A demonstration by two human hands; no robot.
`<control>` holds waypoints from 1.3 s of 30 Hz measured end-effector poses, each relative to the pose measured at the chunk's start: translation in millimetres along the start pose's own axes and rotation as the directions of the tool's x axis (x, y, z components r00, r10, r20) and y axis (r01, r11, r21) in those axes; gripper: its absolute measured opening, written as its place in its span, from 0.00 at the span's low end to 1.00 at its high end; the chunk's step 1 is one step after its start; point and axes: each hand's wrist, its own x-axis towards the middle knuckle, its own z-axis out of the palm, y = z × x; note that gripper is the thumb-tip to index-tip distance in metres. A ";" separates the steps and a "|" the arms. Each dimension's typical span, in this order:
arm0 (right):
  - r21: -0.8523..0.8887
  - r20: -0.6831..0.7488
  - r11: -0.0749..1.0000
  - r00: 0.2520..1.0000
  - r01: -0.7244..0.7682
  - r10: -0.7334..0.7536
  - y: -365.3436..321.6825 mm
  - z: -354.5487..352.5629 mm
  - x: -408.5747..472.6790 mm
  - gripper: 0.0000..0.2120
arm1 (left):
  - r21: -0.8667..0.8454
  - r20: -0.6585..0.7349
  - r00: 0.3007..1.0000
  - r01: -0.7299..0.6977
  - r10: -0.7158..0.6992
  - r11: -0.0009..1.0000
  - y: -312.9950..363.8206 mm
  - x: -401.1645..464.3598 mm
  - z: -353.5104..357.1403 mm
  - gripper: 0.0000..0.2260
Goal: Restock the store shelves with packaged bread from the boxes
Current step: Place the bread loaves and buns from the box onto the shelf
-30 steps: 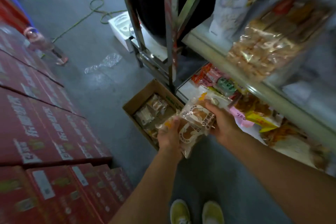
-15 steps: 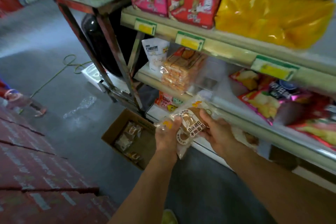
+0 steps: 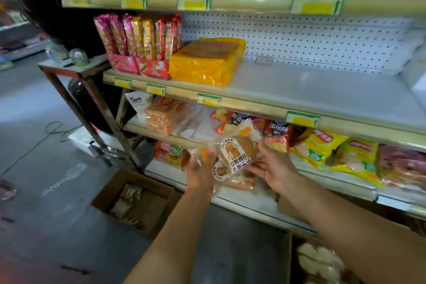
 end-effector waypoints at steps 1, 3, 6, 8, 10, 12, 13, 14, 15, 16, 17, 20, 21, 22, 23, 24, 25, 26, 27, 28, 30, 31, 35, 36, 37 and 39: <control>0.007 0.016 1.000 1.000 0.010 -0.010 -10.7 -14.2 -11.8 0.10 | 0.009 -0.002 1.000 -0.017 0.017 1.000 2.0 -15.3 11.2 0.25; 0.002 0.057 1.000 0.998 0.028 -0.028 -30.6 -42.1 -35.5 0.12 | 0.035 0.000 0.999 -0.041 0.041 0.999 4.0 -42.0 33.1 0.21; -0.063 0.102 0.996 0.993 0.068 -0.061 -60.7 -82.3 -71.5 0.12 | 0.051 0.018 0.999 -0.048 0.047 0.998 5.3 -80.3 62.8 0.20; -0.138 0.137 0.984 0.987 0.109 -0.090 -81.5 -105.9 -93.8 0.11 | 0.054 0.048 0.996 -0.073 0.070 0.996 8.5 -106.2 82.1 0.18; -0.235 0.193 0.959 0.975 0.157 -0.113 -102.3 -123.9 -114.1 0.09 | 0.056 0.099 0.990 -0.106 0.100 0.993 13.2 -128.2 100.6 0.18; -0.305 0.248 0.928 0.959 0.212 -0.138 -123.0 -135.9 -133.7 0.10 | 0.033 0.141 0.984 -0.118 0.112 0.992 21.1 -148.4 118.9 0.18; -0.332 0.269 0.912 0.951 0.242 -0.155 -132.9 -140.2 -142.4 0.12 | 0.023 0.162 0.981 -0.114 0.109 0.993 27.0 -158.8 127.7 0.19; -0.361 0.280 0.893 0.944 0.270 -0.172 -142.3 -144.1 -150.4 0.14 | 0.018 0.178 0.978 -0.109 0.104 0.994 33.7 -168.1 136.2 0.19; -0.393 0.282 0.871 0.940 0.294 -0.190 -151.5 -146.7 -158.2 0.16 | 0.028 0.188 0.976 -0.114 0.107 0.993 41.5 -177.0 144.8 0.20; -0.417 0.272 0.852 0.938 0.315 -0.214 -160.1 -149.2 -164.0 0.17 | 0.048 0.192 0.974 -0.128 0.117 0.991 49.0 -183.6 152.5 0.19; -0.428 0.254 0.840 0.936 0.333 -0.242 -168.5 -151.9 -168.2 0.17 | 0.073 0.197 0.972 -0.144 0.127 0.987 56.3 -189.0 159.9 0.17; -0.430 0.187 0.833 0.937 0.347 -0.294 -192.1 -161.6 -174.7 0.23 | 0.110 0.221 0.963 -0.179 0.152 0.978 77.0 -195.5 182.9 0.17; -0.418 0.171 0.842 0.939 0.342 -0.297 -200.0 -165.8 -175.7 0.25 | 0.125 0.241 0.958 -0.192 0.158 0.973 83.5 -196.9 191.3 0.19; -0.404 0.167 0.848 0.940 0.342 -0.299 -208.1 -170.1 -176.9 0.27 | 0.146 0.267 0.950 -0.208 0.164 0.967 89.3 -199.0 200.2 0.21; -0.398 0.166 0.850 0.938 0.345 -0.303 -216.3 -174.6 -177.0 0.29 | 0.161 0.297 0.940 -0.223 0.168 0.961 93.9 -198.7 209.7 0.21; -0.395 0.171 0.848 0.935 0.354 -0.310 -225.4 -179.1 -176.7 0.30 | 0.163 0.331 0.928 -0.233 0.169 0.959 99.0 -198.2 219.8 0.20; -0.387 0.182 0.846 0.930 0.367 -0.320 -235.0 -182.6 -177.0 0.28 | 0.159 0.368 0.915 -0.234 0.162 0.959 105.0 -198.9 230.8 0.19; -0.380 0.194 0.843 0.924 0.380 -0.329 -245.7 -185.7 -176.0 0.25 | 0.157 0.401 0.902 -0.241 0.162 0.958 111.9 -199.4 242.0 0.17; -0.374 0.199 0.840 0.919 0.393 -0.342 -256.8 -187.4 -175.8 0.23 | 0.153 0.425 0.891 -0.247 0.162 0.957 118.6 -196.0 253.6 0.16; -0.375 0.194 0.832 0.913 0.408 -0.360 -268.3 -188.3 -174.3 0.22 | 0.147 0.437 0.883 -0.259 0.172 0.955 125.7 -192.6 264.5 0.16; -0.382 0.165 0.811 0.896 0.443 -0.412 -289.1 -190.1 -168.1 0.25 | 0.164 0.444 0.876 -0.285 0.187 0.944 138.5 -183.0 283.8 0.19; -0.387 0.158 0.799 0.887 0.460 -0.434 -298.1 -190.0 -165.0 0.27 | 0.167 0.443 0.874 -0.299 0.200 0.940 144.9 -173.9 291.7 0.20; -0.360 0.129 0.785 0.860 0.504 -0.493 -332.0 -192.3 -140.1 0.39 | 0.098 0.491 0.837 -0.328 0.242 0.939 176.7 -137.4 314.1 0.21; -0.331 0.106 0.786 0.848 0.522 -0.519 -340.4 -192.8 -130.9 0.46 | 0.093 0.491 0.834 -0.338 0.252 0.936 185.4 -129.3 317.4 0.24; -0.316 0.074 0.785 0.838 0.533 -0.540 -347.6 -190.2 -124.4 0.53 | 0.101 0.495 0.830 -0.350 0.258 0.931 193.3 -120.5 321.0 0.29; -0.278 0.003 0.783 0.816 0.556 -0.579 -365.5 -188.8 -109.1 0.52 | 0.111 0.495 0.833 -0.344 0.248 0.932 206.6 -103.5 327.5 0.32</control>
